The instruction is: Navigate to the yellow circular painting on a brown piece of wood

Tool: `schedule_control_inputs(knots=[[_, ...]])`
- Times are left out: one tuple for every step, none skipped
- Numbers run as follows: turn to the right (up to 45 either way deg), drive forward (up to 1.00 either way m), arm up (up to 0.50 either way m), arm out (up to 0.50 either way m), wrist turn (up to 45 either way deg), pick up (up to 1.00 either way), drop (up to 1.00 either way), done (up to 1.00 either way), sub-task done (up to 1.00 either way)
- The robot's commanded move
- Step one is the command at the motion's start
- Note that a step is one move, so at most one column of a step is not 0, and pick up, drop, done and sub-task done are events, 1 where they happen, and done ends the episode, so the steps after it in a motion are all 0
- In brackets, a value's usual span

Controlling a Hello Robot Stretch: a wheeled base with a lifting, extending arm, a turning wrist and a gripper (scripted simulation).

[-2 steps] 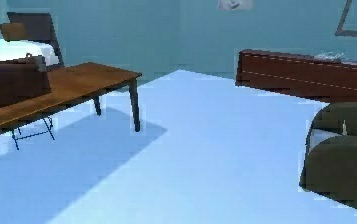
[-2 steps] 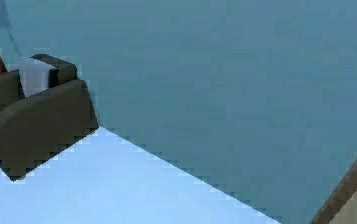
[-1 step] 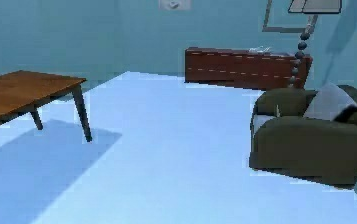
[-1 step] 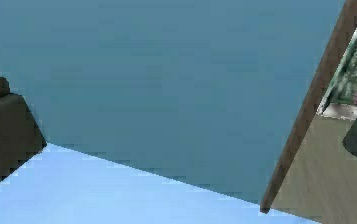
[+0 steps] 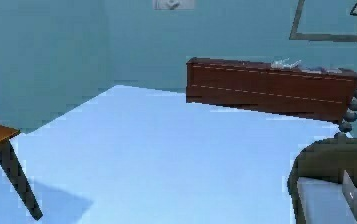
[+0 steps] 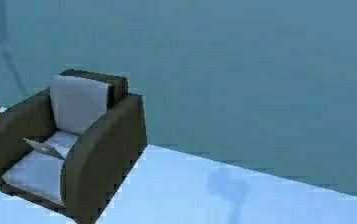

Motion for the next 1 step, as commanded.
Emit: schedule_control_inputs(knots=[[0.0, 0.45, 0.0, 0.0, 0.0, 0.0, 0.0, 0.0, 0.0]])
